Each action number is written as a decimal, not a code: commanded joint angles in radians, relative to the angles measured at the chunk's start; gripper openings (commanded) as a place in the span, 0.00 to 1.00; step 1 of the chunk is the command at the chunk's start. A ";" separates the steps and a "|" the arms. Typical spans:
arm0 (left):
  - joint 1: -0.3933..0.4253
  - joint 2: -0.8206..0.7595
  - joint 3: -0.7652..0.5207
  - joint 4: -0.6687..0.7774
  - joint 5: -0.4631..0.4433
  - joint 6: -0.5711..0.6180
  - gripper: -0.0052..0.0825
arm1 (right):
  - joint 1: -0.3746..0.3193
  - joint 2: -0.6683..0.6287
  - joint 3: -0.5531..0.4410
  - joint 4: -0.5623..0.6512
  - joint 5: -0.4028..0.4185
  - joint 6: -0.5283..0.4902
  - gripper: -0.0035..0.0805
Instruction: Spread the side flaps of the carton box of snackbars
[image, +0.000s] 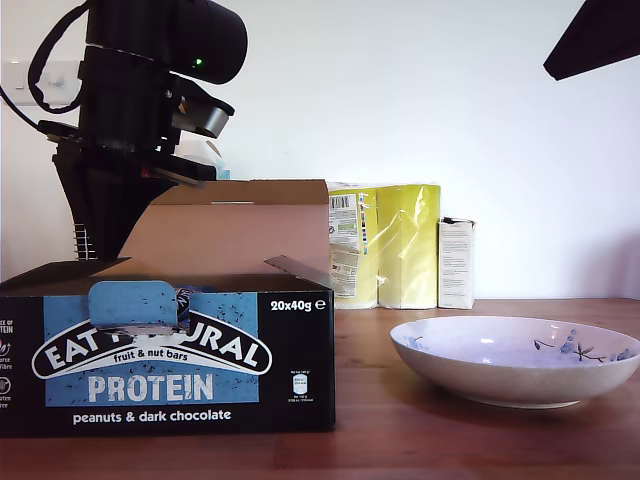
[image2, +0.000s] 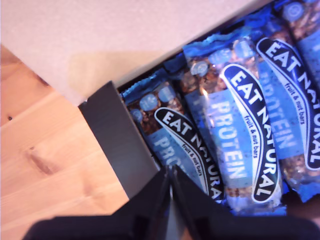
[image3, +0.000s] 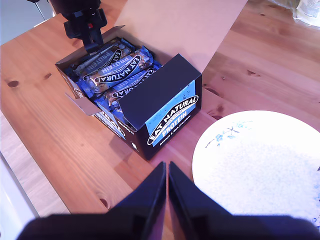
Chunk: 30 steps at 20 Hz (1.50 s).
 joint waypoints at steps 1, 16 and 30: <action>-0.003 0.020 -0.007 0.004 0.037 -0.018 0.04 | 0.004 0.003 0.010 0.003 0.000 -0.003 0.03; 0.049 0.020 -0.009 -0.029 0.119 -0.024 0.04 | 0.005 0.002 0.010 0.000 -0.007 -0.003 0.03; 0.049 0.006 -0.008 -0.089 -0.040 -0.015 0.04 | 0.005 0.002 0.010 -0.002 -0.018 -0.003 0.03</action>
